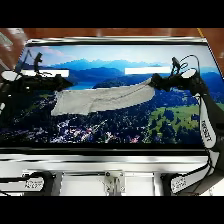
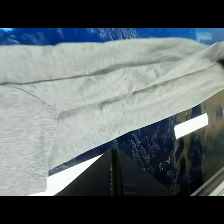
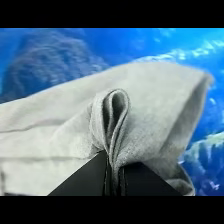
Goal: Fold the shirts.
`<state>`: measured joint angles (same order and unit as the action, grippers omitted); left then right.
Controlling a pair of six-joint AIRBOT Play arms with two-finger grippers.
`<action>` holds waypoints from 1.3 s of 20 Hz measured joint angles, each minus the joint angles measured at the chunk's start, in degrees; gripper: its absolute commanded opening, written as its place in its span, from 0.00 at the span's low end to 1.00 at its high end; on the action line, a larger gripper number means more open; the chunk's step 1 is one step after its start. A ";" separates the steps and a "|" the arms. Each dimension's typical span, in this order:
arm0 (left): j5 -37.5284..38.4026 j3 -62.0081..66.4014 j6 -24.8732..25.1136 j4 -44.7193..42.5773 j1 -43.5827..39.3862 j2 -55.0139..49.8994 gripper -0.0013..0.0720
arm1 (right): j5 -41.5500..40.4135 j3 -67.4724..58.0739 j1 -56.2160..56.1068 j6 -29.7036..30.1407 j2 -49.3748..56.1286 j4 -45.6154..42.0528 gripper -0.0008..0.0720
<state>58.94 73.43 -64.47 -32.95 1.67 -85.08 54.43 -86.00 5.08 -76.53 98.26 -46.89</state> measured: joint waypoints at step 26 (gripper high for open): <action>-26.16 -1.31 1.14 19.52 -28.94 -3.69 0.06 | 26.82 -0.02 -0.83 -11.28 -35.85 -14.88 0.09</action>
<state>32.77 72.12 -63.33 -13.43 -27.27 -88.77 81.25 -86.02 4.25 -87.81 62.41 -61.78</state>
